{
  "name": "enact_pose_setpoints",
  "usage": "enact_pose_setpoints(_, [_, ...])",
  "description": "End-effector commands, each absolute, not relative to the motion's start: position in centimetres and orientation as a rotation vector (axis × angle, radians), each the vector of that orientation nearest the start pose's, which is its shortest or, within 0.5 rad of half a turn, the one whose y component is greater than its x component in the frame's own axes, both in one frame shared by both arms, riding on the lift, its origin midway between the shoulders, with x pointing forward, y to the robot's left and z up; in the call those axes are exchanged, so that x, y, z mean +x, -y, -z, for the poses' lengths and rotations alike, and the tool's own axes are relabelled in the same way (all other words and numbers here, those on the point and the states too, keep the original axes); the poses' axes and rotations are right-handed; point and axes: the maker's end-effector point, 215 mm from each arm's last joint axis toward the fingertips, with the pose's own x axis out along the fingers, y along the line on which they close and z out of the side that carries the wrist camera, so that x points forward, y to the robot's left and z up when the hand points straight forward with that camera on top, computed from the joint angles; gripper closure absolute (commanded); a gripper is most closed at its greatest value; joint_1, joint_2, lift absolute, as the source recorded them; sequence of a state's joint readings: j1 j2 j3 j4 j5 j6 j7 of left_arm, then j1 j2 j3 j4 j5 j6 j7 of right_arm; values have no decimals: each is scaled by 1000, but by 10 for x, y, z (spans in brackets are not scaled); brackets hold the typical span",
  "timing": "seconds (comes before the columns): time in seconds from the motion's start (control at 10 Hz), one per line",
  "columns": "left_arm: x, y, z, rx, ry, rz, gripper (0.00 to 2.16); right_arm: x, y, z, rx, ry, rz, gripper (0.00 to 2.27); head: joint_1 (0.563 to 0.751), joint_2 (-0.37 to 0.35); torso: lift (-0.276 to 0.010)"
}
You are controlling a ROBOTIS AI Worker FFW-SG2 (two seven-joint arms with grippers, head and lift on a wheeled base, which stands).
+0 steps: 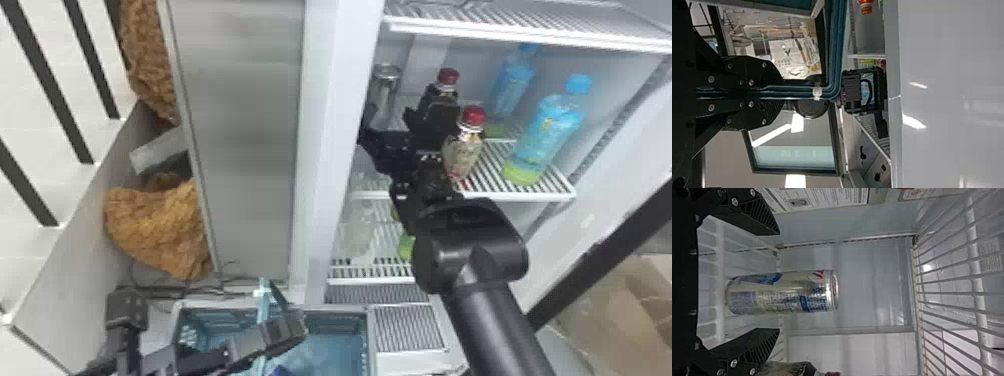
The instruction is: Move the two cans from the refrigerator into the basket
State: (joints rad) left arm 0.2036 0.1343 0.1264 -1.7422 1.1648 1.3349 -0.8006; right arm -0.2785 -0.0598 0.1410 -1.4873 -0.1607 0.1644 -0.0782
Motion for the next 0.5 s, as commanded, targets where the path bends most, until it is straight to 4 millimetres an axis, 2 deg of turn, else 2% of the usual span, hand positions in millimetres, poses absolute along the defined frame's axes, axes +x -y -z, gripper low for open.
enact_pose_setpoints(0.0, [315, -33, 336, -1383, -772, 1220, 1191, 685, 182, 264, 58, 11, -64, 173, 695, -163, -31])
enact_pose_setpoints(0.3, [315, -32, 336, -1380, -774, 1223, 1191, 705, 188, 259, 31, 4, -51, 173, 695, -166, -31])
enact_pose_setpoints(0.4, [317, -33, 335, -1380, -771, 1222, 1191, 710, 190, 263, 26, -8, -47, 173, 695, -166, -31])
